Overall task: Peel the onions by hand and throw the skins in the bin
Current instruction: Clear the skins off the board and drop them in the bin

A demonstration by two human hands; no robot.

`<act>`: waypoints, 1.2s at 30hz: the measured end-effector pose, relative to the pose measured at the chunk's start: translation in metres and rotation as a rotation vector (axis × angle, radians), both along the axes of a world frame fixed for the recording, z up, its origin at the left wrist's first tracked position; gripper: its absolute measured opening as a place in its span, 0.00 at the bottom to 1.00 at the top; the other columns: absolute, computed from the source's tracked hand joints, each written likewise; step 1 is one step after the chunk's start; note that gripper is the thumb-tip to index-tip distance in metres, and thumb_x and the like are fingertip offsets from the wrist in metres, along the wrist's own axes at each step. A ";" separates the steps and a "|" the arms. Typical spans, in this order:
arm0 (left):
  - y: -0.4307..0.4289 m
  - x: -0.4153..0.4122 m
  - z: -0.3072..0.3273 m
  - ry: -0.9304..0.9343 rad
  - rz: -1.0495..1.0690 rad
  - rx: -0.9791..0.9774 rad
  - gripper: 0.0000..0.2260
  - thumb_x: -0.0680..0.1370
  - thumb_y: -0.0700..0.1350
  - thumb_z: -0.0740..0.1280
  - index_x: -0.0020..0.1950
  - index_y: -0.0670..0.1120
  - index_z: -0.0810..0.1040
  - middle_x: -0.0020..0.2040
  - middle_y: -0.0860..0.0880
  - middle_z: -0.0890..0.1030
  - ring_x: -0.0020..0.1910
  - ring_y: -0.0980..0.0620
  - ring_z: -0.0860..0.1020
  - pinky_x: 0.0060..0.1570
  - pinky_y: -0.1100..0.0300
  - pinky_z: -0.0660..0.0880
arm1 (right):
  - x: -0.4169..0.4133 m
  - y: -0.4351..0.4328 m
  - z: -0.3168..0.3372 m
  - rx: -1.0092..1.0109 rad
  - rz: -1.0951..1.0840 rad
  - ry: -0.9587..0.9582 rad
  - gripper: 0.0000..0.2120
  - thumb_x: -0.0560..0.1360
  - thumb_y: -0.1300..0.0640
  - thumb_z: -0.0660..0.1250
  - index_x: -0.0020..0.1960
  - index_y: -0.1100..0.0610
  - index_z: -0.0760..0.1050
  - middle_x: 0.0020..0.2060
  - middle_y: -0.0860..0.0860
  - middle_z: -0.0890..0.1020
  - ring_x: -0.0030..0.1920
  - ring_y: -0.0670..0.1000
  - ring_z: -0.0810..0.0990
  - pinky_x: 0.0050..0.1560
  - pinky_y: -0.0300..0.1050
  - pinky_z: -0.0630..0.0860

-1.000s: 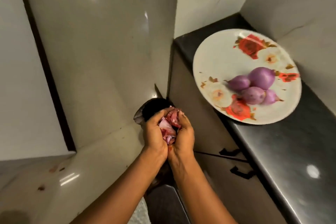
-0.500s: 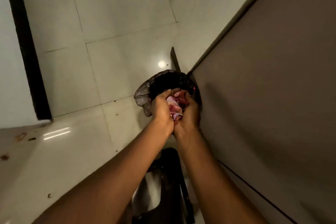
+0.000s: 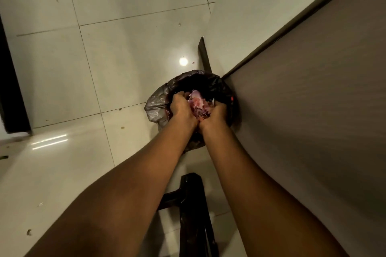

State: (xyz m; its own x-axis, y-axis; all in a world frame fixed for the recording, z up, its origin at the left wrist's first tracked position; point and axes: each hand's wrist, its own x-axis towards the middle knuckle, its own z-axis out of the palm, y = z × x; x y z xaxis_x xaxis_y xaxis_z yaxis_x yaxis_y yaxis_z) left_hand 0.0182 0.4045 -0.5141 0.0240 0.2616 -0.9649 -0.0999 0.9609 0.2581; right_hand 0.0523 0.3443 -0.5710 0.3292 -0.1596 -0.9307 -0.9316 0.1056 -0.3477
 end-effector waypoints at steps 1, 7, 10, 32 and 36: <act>0.001 0.003 0.005 0.001 0.011 0.025 0.14 0.82 0.46 0.62 0.55 0.40 0.84 0.54 0.40 0.86 0.49 0.41 0.84 0.52 0.48 0.83 | 0.001 0.001 0.006 -0.011 -0.031 0.001 0.25 0.72 0.42 0.66 0.64 0.52 0.80 0.61 0.57 0.83 0.55 0.63 0.85 0.53 0.61 0.84; 0.009 0.011 0.009 0.013 0.013 0.085 0.16 0.83 0.47 0.61 0.60 0.41 0.84 0.56 0.41 0.86 0.53 0.41 0.84 0.55 0.46 0.83 | 0.005 0.009 0.076 0.009 -0.196 0.047 0.26 0.82 0.41 0.57 0.74 0.53 0.74 0.70 0.57 0.76 0.68 0.64 0.78 0.70 0.63 0.76; 0.012 0.009 0.015 -0.034 -0.049 0.119 0.18 0.86 0.47 0.57 0.65 0.39 0.81 0.57 0.42 0.84 0.51 0.46 0.81 0.47 0.54 0.79 | 0.007 0.009 0.093 0.039 -0.196 0.083 0.26 0.84 0.43 0.53 0.76 0.55 0.73 0.75 0.60 0.72 0.72 0.65 0.74 0.73 0.66 0.72; -0.009 -0.031 0.179 -0.318 -0.262 0.341 0.15 0.86 0.48 0.60 0.56 0.41 0.83 0.49 0.43 0.85 0.51 0.46 0.83 0.59 0.52 0.79 | -0.035 -0.038 0.254 0.318 -0.126 -0.123 0.13 0.84 0.56 0.65 0.64 0.61 0.81 0.55 0.57 0.87 0.54 0.51 0.87 0.48 0.42 0.83; -0.032 -0.059 0.267 -0.406 -0.320 0.357 0.17 0.87 0.47 0.57 0.61 0.39 0.82 0.52 0.41 0.86 0.56 0.44 0.83 0.64 0.49 0.78 | -0.064 -0.076 0.353 0.405 -0.128 -0.194 0.12 0.85 0.58 0.63 0.62 0.62 0.82 0.51 0.55 0.89 0.53 0.51 0.87 0.56 0.43 0.82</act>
